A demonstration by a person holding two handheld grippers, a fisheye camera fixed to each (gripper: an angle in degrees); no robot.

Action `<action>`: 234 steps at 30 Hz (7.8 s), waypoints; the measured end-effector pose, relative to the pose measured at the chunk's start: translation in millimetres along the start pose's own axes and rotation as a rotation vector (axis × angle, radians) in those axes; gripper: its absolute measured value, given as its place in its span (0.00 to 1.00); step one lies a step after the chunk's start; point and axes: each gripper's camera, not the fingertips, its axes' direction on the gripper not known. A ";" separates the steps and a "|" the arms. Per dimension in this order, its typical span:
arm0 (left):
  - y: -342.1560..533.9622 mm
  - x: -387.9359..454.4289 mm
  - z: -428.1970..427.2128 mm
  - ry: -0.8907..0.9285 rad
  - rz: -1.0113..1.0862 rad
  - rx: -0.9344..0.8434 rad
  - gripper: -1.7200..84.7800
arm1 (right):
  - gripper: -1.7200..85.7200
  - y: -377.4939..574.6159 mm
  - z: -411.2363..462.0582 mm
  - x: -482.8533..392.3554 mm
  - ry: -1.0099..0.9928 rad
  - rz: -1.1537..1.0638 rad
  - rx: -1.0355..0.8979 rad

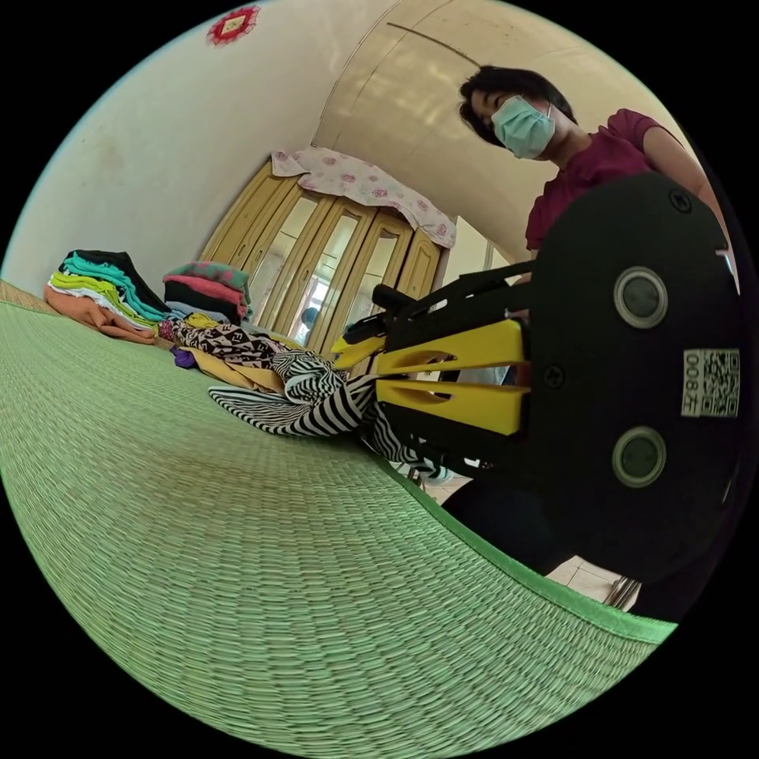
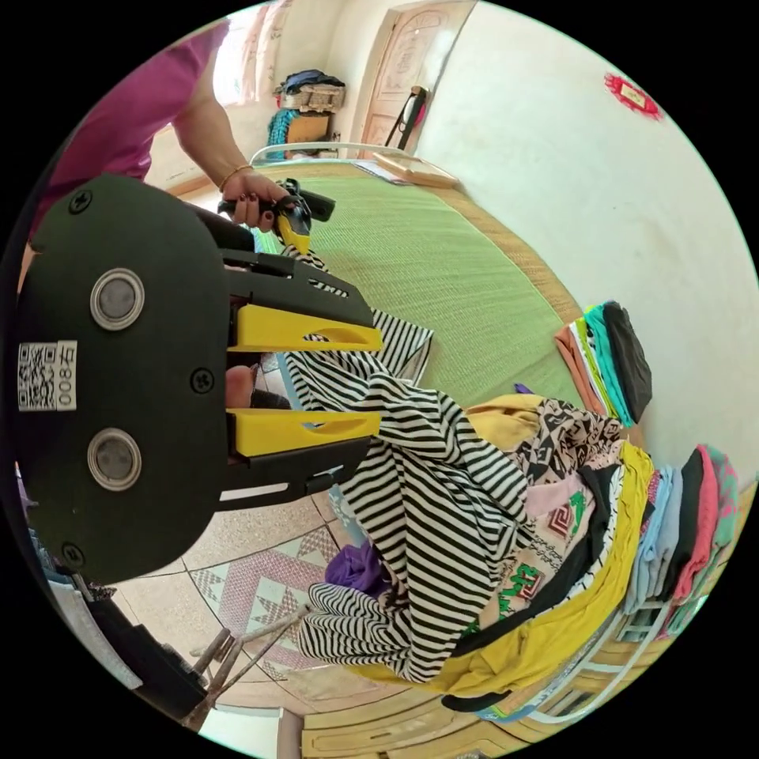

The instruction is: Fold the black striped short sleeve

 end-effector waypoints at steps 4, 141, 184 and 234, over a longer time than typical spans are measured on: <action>9.9 2.2 -1.7 -0.002 -0.003 0.001 0.03 | 0.15 -31.4 25.3 -23.1 0.189 -0.033 -0.023; 687.9 444.7 -14.0 -0.376 0.962 0.260 0.04 | 0.02 163.4 -255.1 -169.3 -0.323 -0.445 0.704; 1182.7 670.2 60.7 -0.668 1.791 0.901 0.04 | 0.02 580.1 -535.2 -52.4 -0.478 -0.903 1.372; 258.8 556.1 -344.4 -0.925 0.349 0.594 0.14 | 0.03 -294.8 186.6 -255.0 -0.087 -0.493 -0.073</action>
